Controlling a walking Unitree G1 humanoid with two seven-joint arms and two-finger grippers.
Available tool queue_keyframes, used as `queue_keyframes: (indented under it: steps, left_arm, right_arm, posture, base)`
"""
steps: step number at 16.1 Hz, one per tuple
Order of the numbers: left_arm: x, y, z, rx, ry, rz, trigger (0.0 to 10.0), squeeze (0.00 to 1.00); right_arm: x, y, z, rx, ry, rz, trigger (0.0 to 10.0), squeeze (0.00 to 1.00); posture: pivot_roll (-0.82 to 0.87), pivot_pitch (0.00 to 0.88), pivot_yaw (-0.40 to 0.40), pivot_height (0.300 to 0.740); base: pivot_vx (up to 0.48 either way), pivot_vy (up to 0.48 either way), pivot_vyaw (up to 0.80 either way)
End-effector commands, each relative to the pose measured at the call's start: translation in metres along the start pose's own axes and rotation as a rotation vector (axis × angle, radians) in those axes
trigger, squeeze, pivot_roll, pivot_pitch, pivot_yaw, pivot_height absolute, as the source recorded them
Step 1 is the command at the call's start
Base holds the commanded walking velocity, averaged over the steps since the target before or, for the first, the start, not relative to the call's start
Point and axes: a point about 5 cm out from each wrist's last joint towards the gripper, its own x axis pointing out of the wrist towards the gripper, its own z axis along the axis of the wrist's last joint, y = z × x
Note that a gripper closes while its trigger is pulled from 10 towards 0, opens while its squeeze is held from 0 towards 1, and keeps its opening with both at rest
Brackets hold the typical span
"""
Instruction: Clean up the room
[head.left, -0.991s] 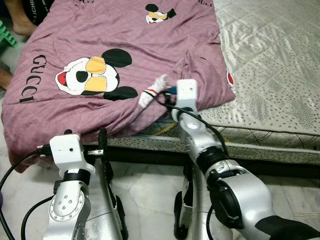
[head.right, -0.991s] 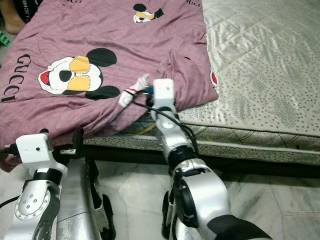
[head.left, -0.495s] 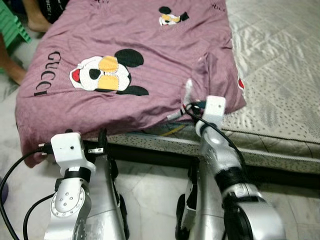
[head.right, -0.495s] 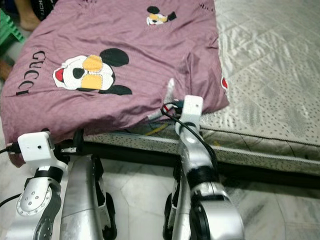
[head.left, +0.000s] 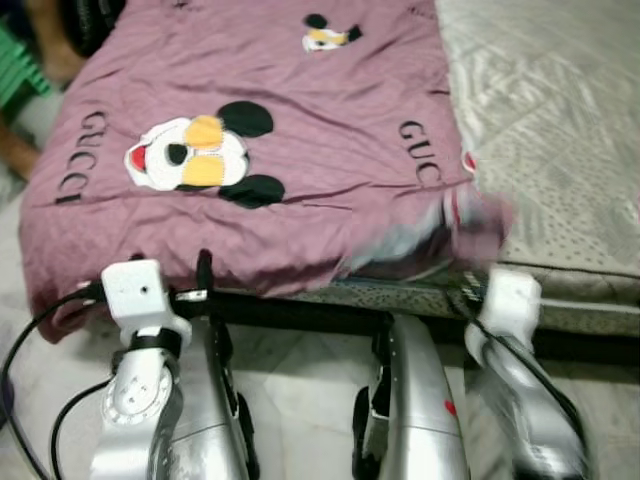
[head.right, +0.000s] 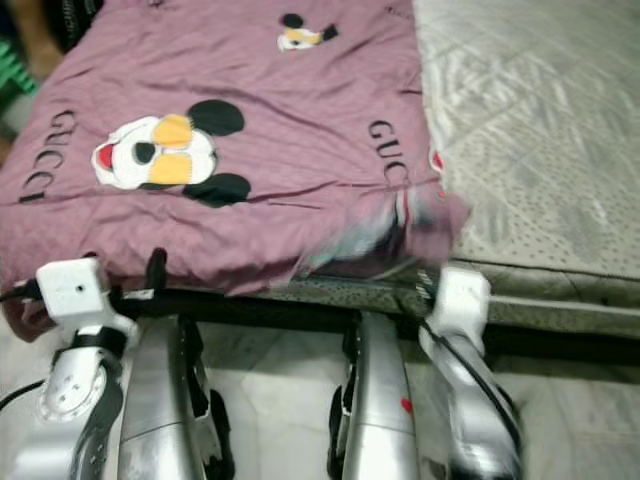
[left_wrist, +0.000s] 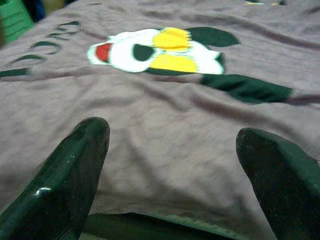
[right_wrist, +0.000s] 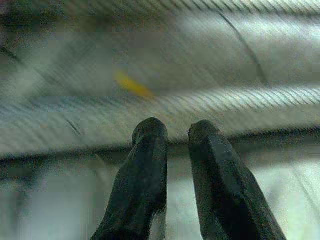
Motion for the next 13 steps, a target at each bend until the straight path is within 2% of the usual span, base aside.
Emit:
queue_keyframes:
  steps: [1,2,3,5,6,7,9,10,11,12,13]
  left_arm:
    - [0.001,-0.004,-0.004,-0.011,0.014,-0.021,10.0,0.00]
    - [0.002,-0.005,-0.004,-0.013,0.013,-0.026,10.0,0.00]
    - [0.006,-0.005,-0.005,-0.014,0.011,-0.035,10.0,0.00]
    - [0.011,-0.006,-0.006,-0.015,0.012,-0.041,10.0,0.00]
    - [0.013,-0.007,-0.006,-0.018,0.010,-0.046,10.0,0.00]
    - [0.018,-0.011,-0.006,-0.027,0.003,-0.055,10.0,0.00]
    - [0.020,-0.014,-0.006,-0.031,-0.003,-0.060,10.0,0.00]
    - [0.022,-0.014,-0.006,-0.032,-0.009,-0.060,10.0,0.00]
    - [0.023,-0.014,-0.006,-0.033,-0.010,-0.060,10.0,0.00]
    - [0.024,-0.012,-0.005,-0.031,-0.018,-0.055,10.0,0.00]
    - [0.026,-0.011,-0.002,-0.030,-0.030,-0.049,10.0,0.00]
  right_arm:
    - [-0.008,-0.010,0.001,-0.030,0.000,-0.013,0.0,0.00]
    - [-0.011,-0.015,-0.002,-0.049,0.004,-0.024,0.0,0.00]
    - [-0.020,-0.034,-0.008,-0.109,0.030,-0.067,0.0,0.00]
    - [-0.024,-0.050,-0.007,-0.166,0.035,-0.120,0.0,0.00]
    - [-0.022,-0.053,-0.001,-0.182,0.009,-0.138,9.1,0.00]
    - [-0.016,-0.052,0.022,-0.232,-0.095,-0.149,10.0,0.00]
    - [-0.008,-0.043,0.048,-0.265,-0.219,-0.129,10.0,0.00]
    - [-0.001,-0.026,0.070,-0.197,-0.319,-0.059,10.0,1.00]
    - [0.000,-0.023,0.073,-0.186,-0.333,-0.045,10.0,1.00]
    - [0.004,-0.005,0.086,-0.126,-0.387,0.029,10.0,1.00]
    - [0.011,0.026,0.100,-0.112,-0.421,0.140,10.0,1.00]
  posture:
    - [0.00,0.182,-0.016,0.497]
    - [0.00,0.180,-0.015,0.497]
    - [-0.02,0.170,-0.009,0.497]
    - [-0.05,0.160,-0.004,0.497]
    - [-0.06,0.156,-0.002,0.497]
    - [-0.06,0.149,0.000,0.497]
    - [-0.06,0.142,-0.001,0.497]
    - [-0.06,0.131,-0.004,0.497]
    - [-0.06,0.131,-0.004,0.497]
    - [-0.05,0.124,-0.007,0.497]
    - [-0.04,0.118,-0.006,0.497]
  base:
    - [0.000,0.000,0.00]
    - [0.000,0.000,0.00]
    - [0.000,0.000,0.00]
    - [0.000,0.000,0.00]
    - [0.000,0.000,0.00]
    - [0.000,0.000,0.00]
    - [0.000,0.000,0.00]
    - [0.000,0.000,0.00]
    - [0.000,0.000,0.00]
    - [0.000,0.000,0.00]
    - [0.000,0.000,0.00]
